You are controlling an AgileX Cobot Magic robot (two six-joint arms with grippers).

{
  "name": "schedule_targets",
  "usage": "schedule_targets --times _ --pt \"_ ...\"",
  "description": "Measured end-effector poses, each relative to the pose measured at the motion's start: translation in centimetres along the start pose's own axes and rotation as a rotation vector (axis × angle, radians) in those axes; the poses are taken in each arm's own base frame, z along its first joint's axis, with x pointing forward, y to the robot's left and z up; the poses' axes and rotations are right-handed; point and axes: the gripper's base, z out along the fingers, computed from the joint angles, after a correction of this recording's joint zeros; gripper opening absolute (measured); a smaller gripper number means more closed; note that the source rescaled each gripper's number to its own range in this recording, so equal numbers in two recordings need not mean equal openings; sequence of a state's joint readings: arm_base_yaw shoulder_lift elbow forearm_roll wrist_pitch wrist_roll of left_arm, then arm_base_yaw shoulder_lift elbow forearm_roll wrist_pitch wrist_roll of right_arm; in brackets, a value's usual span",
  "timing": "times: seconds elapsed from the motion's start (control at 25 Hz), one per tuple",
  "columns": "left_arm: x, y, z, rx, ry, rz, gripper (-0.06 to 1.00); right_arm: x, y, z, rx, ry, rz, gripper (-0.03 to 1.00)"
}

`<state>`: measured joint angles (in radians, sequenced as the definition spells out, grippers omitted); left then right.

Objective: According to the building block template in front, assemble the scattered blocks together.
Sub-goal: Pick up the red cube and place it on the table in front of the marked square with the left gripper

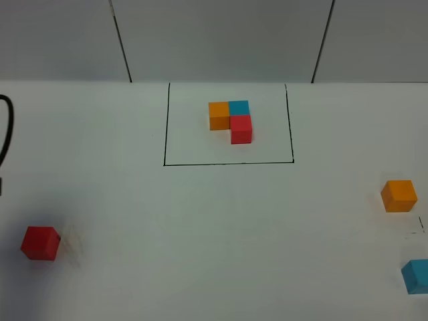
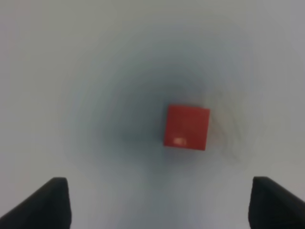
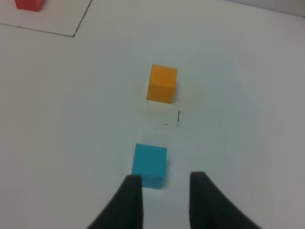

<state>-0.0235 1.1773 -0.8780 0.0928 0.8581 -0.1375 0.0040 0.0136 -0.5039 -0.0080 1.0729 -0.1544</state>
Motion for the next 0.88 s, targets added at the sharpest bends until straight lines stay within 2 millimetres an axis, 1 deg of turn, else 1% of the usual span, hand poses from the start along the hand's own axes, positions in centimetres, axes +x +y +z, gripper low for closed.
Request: schedule_targets --times 0.16,0.24,0.44,0.6,0.88 --pt "-1.5 -0.8 4.3 0.033 0.073 -0.015 0.65 0.0 0.0 0.0 0.000 0.000 0.000 0.00" --pt "-2.0 -1.2 6.1 0.056 0.099 -0.022 0.65 0.0 0.0 0.0 0.000 0.000 0.000 0.00" --pt "-2.0 -1.7 10.3 0.066 0.215 -0.009 0.65 0.0 0.0 0.0 0.000 0.000 0.000 0.00" --pt "-1.7 -1.9 12.9 0.060 0.284 -0.005 0.65 0.0 0.0 0.0 0.000 0.000 0.000 0.00" --pt "-1.3 -2.1 16.0 0.054 0.342 -0.004 0.65 0.0 0.0 0.0 0.000 0.000 0.000 0.00"
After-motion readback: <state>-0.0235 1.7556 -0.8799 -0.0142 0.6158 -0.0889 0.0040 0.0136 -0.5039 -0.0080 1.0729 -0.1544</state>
